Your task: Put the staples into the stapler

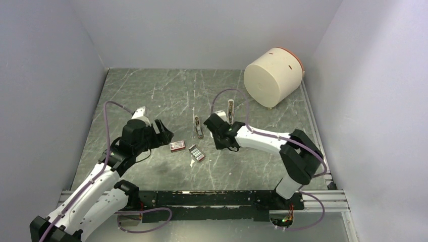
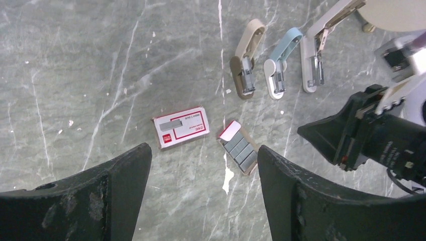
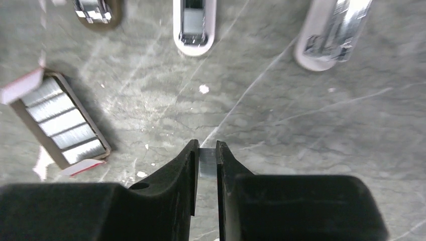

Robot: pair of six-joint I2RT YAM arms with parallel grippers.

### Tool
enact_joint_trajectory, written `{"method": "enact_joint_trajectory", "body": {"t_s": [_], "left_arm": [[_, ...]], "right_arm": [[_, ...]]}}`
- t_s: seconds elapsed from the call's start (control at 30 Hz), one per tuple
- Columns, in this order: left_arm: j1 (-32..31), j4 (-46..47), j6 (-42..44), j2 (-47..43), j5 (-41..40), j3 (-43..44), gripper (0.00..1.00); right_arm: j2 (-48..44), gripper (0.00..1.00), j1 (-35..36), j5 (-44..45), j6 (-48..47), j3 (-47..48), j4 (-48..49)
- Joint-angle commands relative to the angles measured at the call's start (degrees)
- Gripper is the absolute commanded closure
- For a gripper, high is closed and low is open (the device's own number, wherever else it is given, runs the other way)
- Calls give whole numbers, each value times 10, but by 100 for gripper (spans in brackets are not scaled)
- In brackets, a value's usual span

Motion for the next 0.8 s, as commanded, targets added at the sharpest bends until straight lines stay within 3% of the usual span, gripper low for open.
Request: {"method": "enact_joint_trajectory", "body": {"t_s": [0.0, 0.33, 0.53, 0.77], "left_arm": [[2, 22, 21, 1, -6, 36, 18], [2, 61, 90, 30, 16, 104, 17], [2, 104, 134, 44, 64, 130, 17], [3, 138, 204, 51, 49, 161, 15]], "right_arm": [[-62, 80, -25, 72, 7, 22, 27], [-125, 80, -109, 130, -1, -28, 159], [-105, 80, -136, 118, -36, -48, 247], [-86, 80, -155, 76, -60, -83, 333]]}}
